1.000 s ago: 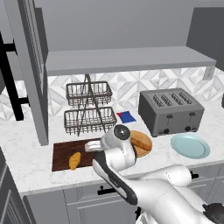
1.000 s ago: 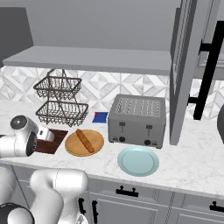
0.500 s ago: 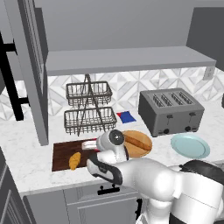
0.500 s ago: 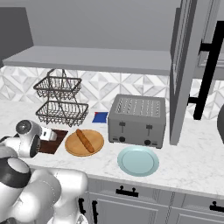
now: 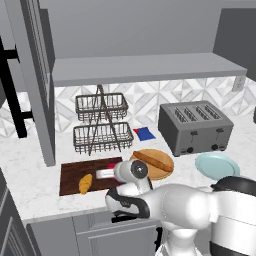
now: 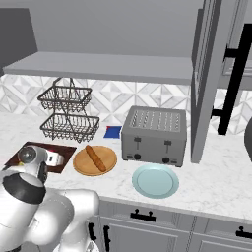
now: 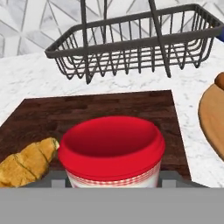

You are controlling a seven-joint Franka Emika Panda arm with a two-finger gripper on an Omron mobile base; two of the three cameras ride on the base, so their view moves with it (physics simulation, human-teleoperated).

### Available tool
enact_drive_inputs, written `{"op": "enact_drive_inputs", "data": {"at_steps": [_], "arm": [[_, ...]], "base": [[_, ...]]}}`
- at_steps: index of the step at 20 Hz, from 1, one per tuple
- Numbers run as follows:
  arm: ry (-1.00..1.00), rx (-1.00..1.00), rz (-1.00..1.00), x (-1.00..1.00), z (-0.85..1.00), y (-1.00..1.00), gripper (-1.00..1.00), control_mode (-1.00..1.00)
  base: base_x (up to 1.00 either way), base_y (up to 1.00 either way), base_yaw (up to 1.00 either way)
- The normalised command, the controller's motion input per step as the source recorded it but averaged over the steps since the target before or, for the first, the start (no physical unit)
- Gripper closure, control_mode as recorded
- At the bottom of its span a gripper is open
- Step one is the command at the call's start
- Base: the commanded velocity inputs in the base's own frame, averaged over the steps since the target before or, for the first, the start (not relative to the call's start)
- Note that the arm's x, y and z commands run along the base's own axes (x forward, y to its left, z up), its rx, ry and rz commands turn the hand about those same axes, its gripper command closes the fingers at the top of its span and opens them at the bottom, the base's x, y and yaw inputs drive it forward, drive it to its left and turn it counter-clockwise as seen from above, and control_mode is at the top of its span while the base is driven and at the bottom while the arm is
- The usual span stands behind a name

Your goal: From the different types of pastries on the counter, select a croissant and place it on the cutting board. Then retrieve a jar of jam from the cabinet and place it alongside the croissant on the cutting board.

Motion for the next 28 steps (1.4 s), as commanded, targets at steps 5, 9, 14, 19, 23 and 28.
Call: {"op": "enact_drive_inputs", "data": {"at_steps": [5, 9, 14, 19, 23, 28], "arm": [[-0.15, 0.00, 0.00, 0.02, 0.00, 0.00, 1.00, -1.00], [-0.21, -0.01, 0.00, 0.53, -0.48, 0.01, 1.00, -1.00], [-0.09, 0.00, 0.00, 0.44, -0.88, 0.00, 1.00, -1.00], [-0.08, 0.00, 0.03, -0.18, -0.89, -0.05, 1.00, -1.00], [-0.18, 0.00, 0.03, 0.00, -0.64, 0.00, 1.00, -1.00], [-0.13, 0.00, 0.02, -0.03, -0.63, 0.08, -1.00, -1.00]], "base": [[0.00, 0.00, 0.00], [0.00, 0.00, 0.00], [0.00, 0.00, 0.00], [0.00, 0.00, 0.00], [0.00, 0.00, 0.00], [0.00, 0.00, 0.00]]}}
